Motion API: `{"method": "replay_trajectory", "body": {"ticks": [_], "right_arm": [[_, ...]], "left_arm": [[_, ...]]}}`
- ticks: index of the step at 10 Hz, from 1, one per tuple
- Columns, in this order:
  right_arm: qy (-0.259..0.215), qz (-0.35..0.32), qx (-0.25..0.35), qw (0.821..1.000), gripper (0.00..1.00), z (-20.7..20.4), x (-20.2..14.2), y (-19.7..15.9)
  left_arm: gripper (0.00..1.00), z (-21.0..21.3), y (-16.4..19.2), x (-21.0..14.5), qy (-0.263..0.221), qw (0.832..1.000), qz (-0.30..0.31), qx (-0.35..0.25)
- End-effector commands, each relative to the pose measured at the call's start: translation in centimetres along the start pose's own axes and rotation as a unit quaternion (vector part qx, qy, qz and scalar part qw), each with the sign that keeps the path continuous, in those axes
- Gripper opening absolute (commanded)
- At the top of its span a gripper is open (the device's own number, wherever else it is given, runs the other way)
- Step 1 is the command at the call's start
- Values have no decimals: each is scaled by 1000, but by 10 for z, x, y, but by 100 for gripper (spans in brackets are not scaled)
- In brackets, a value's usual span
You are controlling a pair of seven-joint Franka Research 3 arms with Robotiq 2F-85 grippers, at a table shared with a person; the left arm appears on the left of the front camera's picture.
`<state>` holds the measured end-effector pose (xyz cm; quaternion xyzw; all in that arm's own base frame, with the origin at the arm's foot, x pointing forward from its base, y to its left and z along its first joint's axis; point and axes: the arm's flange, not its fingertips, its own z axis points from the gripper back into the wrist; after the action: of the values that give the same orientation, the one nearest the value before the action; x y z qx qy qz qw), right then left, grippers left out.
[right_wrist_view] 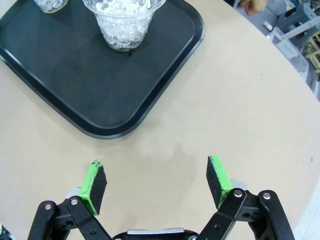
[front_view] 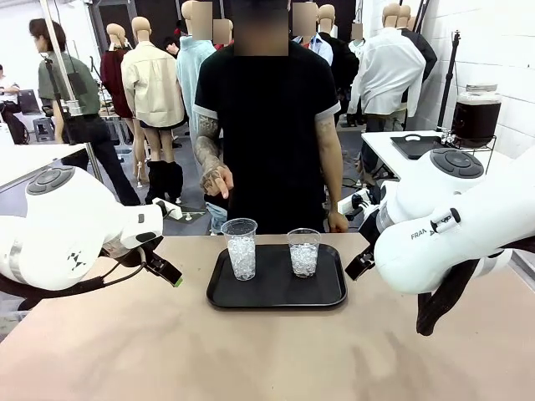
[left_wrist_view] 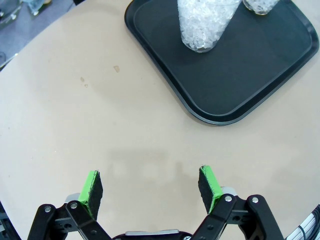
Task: Pour the drink into the iced cup.
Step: Pick up the iced cup indicated by the human and present it to them.
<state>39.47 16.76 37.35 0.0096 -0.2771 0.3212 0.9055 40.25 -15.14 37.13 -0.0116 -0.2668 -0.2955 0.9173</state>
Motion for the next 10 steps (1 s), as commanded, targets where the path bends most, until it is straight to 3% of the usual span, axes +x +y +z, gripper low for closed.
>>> {"method": "replay_trajectory", "body": {"ticks": [1,10], "right_arm": [[0,0,0,1000,100,0,0,0],[0,0,0,1000,100,0,0,0]], "left_arm": [[100,0,1,0,0,1000,1,0],[100,0,1,0,0,1000,1,0]]}}
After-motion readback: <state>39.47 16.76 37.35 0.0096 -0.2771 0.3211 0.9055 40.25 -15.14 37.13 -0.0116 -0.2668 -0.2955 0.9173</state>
